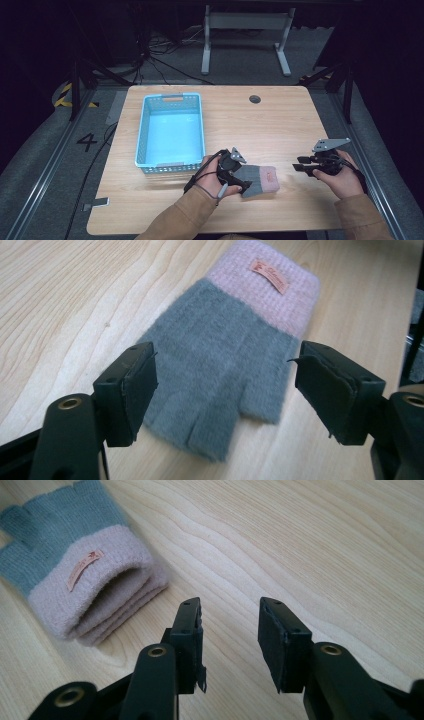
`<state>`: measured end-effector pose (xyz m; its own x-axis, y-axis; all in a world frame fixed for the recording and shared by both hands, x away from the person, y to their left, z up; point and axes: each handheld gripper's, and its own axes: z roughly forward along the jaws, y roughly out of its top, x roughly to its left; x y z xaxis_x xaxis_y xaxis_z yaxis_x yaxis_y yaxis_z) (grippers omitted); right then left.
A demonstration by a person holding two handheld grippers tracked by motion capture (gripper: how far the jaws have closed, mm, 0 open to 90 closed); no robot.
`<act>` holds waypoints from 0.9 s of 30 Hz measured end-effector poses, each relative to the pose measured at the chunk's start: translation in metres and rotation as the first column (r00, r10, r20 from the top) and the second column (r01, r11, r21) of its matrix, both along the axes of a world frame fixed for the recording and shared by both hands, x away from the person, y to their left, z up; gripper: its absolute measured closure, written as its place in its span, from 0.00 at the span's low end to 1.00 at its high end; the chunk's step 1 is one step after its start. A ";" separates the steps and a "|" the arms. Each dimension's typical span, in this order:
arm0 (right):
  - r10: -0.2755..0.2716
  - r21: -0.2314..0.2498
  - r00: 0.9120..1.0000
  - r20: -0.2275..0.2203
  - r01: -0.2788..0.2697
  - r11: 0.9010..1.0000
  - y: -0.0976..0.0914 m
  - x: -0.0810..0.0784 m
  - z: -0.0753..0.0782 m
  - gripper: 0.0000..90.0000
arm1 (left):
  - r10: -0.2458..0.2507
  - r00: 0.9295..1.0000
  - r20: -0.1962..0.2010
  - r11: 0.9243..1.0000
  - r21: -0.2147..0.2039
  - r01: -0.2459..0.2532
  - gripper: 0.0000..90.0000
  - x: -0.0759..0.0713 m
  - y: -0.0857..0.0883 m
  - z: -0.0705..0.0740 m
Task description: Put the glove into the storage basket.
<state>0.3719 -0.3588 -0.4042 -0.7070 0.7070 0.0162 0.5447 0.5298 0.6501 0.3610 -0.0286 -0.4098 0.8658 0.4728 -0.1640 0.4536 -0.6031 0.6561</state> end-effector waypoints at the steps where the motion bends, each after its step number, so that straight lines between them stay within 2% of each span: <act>1: -0.002 0.002 1.000 -0.001 0.002 1.000 -0.001 0.000 0.000 0.70 | 0.009 1.000 0.004 1.000 0.001 -0.009 0.29 0.001 -0.003 -0.002; 5: -0.015 0.015 1.000 -0.003 0.015 1.000 -0.004 -0.002 0.001 0.69 | 0.034 0.999 0.016 0.999 -0.006 -0.034 0.31 0.005 -0.010 -0.004; 7: -0.016 0.021 1.000 -0.001 0.016 1.000 -0.004 -0.002 0.002 0.69 | 0.032 0.999 0.006 0.999 -0.009 -0.032 0.31 0.007 -0.014 -0.007; 11: 0.005 0.069 1.000 -0.012 -0.004 0.998 -0.004 -0.002 0.003 0.69 | 0.013 1.000 -0.001 1.000 0.019 -0.013 0.31 0.010 -0.020 -0.014; 15: 0.005 0.075 1.000 -0.013 -0.004 0.997 -0.003 -0.002 0.004 0.68 | 0.002 1.000 0.000 0.999 0.040 -0.003 0.30 0.014 -0.024 -0.020; 20: 0.004 0.074 1.000 -0.013 -0.003 0.997 -0.004 -0.001 0.003 0.67 | -0.004 1.000 -0.003 0.999 0.045 0.004 0.30 0.018 -0.029 -0.026; 24: 0.013 0.109 1.000 -0.013 -0.012 0.994 -0.003 -0.001 0.004 0.66 | -0.010 1.000 0.008 0.998 0.069 0.010 0.30 0.020 -0.033 -0.031; 27: 0.016 0.111 1.000 -0.013 -0.014 0.994 -0.002 -0.001 0.004 0.65 | -0.013 1.000 0.006 0.997 0.074 0.012 0.29 0.021 -0.038 -0.033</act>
